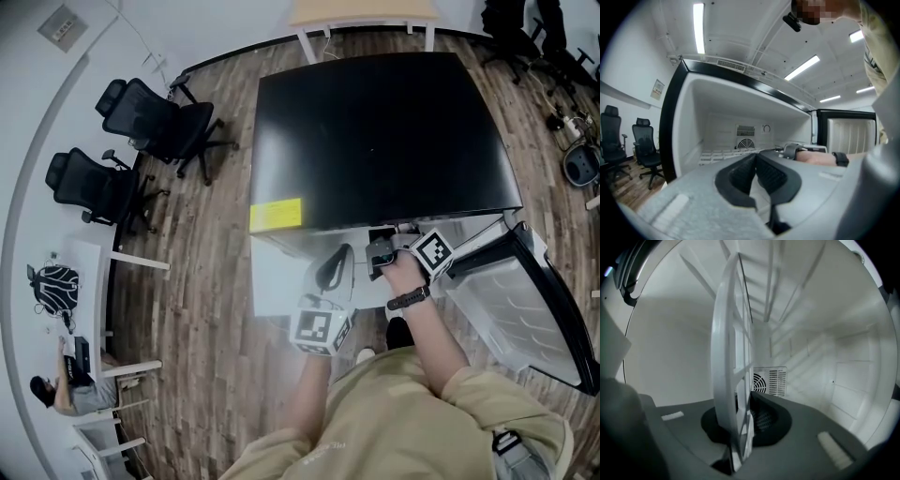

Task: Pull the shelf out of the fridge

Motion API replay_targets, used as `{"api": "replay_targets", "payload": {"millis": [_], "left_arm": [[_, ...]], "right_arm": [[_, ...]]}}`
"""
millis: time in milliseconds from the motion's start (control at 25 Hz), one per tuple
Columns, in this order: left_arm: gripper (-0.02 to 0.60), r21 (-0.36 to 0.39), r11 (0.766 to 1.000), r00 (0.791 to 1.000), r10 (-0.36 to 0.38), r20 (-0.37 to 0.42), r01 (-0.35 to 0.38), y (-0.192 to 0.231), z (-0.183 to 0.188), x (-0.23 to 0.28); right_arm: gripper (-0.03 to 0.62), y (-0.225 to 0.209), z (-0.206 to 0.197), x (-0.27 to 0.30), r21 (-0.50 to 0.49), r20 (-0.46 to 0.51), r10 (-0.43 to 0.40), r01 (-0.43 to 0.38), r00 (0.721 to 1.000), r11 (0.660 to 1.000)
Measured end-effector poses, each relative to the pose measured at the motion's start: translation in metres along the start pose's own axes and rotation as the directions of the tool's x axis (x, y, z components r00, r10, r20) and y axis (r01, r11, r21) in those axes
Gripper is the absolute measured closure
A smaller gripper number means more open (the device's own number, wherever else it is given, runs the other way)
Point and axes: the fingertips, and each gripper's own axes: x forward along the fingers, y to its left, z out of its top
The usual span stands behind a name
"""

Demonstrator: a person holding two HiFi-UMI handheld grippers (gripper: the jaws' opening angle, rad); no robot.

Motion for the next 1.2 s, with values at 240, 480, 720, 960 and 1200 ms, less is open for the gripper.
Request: {"api": "replay_targets", "payload": {"millis": [240, 480, 720, 960, 1200], "left_arm": [[0.583, -0.001, 1.000, 1.000, 0.005, 0.016, -0.005, 0.000, 0.004, -0.012], [0.583, -0.007, 1.000, 1.000, 0.014, 0.021, -0.014, 0.000, 0.006, -0.024], [0.583, -0.014, 1.000, 0.999, 0.013, 0.040, -0.013, 0.000, 0.013, -0.035], [0.583, -0.016, 1.000, 0.999, -0.007, 0.051, 0.007, -0.008, 0.014, -0.043], [0.583, -0.028, 0.999, 0.997, -0.028, 0.069, 0.030, -0.019, 0.015, -0.052]], "right_arm": [[0.566, 0.002, -0.006, -0.011, 0.002, -0.011, -0.001, 0.001, 1.000, 1.000], [0.566, 0.003, -0.008, -0.022, 0.008, -0.022, 0.008, -0.008, 1.000, 1.000], [0.566, 0.007, -0.013, -0.033, 0.005, -0.023, 0.000, 0.000, 1.000, 1.000], [0.565, 0.008, -0.018, -0.050, -0.013, -0.037, 0.013, -0.014, 0.999, 1.000], [0.565, 0.010, -0.023, -0.073, -0.038, -0.054, 0.027, -0.029, 0.998, 0.999]]}}
